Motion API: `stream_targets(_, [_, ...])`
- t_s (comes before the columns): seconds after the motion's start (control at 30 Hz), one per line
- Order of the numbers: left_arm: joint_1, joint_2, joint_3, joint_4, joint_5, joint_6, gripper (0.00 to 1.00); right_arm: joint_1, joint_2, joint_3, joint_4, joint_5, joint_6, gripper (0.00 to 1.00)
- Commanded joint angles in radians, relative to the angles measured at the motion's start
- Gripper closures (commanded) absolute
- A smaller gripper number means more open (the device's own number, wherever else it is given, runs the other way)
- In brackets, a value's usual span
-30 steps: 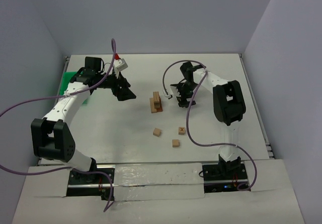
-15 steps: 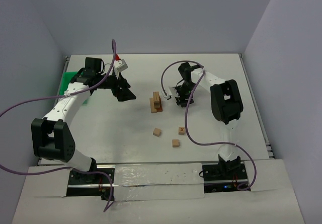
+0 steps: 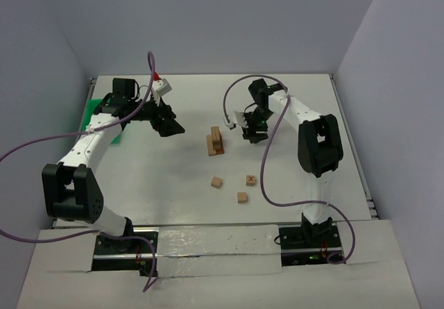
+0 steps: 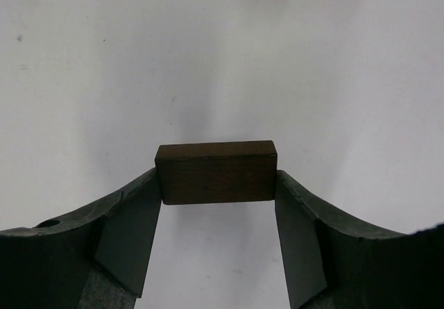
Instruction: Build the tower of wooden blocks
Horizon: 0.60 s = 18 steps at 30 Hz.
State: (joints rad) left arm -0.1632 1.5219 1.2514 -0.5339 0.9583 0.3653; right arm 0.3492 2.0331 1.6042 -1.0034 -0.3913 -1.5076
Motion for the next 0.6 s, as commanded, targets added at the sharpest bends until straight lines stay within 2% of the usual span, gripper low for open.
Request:
stream_targets(0.0, [0.057,0.008,0.04,0.059,0.034,-0.057,0.01,0.008,-0.073,0.17,-0.089,-0.04,0.197,0.76])
stream_targets(0.13, [0.104,0.015,0.044,0.092,0.016,-0.107,0.01,0.03,-0.057,0.284,-0.148,-0.038,0.337,0.77])
stream_targets(0.27, [0.127,0.003,0.018,0.133,-0.04,-0.139,0.01,0.075,-0.068,0.296,-0.12,0.002,0.464,0.78])
stream_targets(0.57, [0.151,0.013,-0.005,0.167,-0.04,-0.171,0.01,0.192,-0.04,0.366,-0.096,0.047,0.635,0.79])
